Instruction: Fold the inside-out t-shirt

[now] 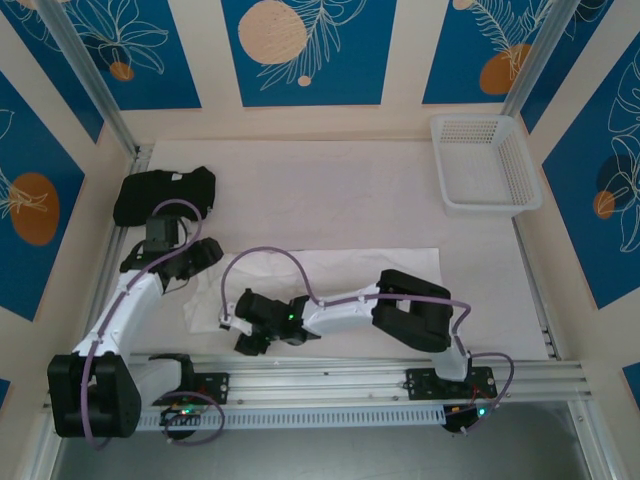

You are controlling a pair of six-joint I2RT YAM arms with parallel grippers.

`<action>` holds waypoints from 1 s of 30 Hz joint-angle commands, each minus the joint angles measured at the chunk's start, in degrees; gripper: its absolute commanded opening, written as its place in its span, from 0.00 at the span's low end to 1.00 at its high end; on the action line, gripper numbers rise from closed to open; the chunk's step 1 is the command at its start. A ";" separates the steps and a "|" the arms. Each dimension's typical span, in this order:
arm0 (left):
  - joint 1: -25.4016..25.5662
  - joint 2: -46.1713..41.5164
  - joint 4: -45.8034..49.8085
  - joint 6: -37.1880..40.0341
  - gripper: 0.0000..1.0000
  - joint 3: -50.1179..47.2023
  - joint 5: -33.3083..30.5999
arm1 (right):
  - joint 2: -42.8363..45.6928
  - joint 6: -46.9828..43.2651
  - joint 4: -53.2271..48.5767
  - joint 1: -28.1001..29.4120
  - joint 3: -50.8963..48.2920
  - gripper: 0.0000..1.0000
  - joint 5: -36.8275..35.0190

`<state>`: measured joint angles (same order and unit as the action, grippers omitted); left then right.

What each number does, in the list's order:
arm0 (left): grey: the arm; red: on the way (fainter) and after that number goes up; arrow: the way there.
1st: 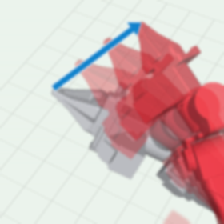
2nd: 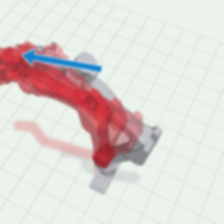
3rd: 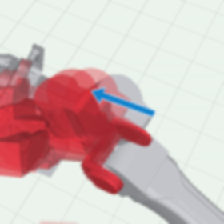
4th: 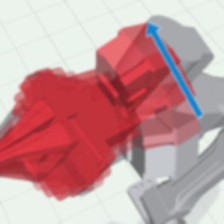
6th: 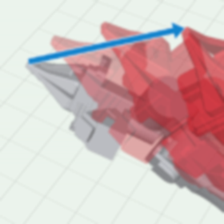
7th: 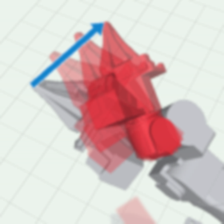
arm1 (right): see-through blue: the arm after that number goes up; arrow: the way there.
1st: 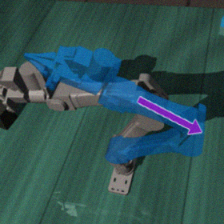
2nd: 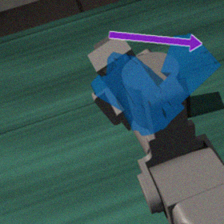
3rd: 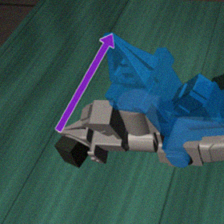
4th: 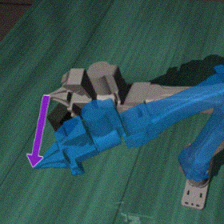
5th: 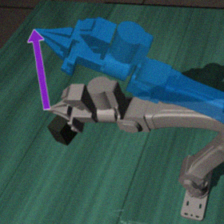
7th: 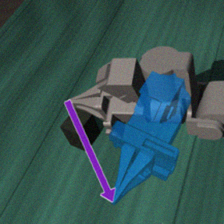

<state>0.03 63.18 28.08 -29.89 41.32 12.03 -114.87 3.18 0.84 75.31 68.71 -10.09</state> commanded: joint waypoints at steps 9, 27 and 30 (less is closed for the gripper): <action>-1.16 -0.51 0.54 0.62 0.60 1.04 3.61 | -0.83 0.35 0.83 0.19 0.96 0.08 -3.00; -1.81 -0.18 -0.43 0.18 0.60 0.52 4.19 | 11.50 12.08 8.76 -8.18 -8.15 0.00 11.36; -1.88 -0.03 -0.51 0.17 0.60 0.56 4.09 | 8.29 7.19 4.14 -4.71 -3.65 0.18 8.01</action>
<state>-1.02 63.18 27.92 -29.89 41.32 15.03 -103.48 13.67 8.62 67.20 61.28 -1.50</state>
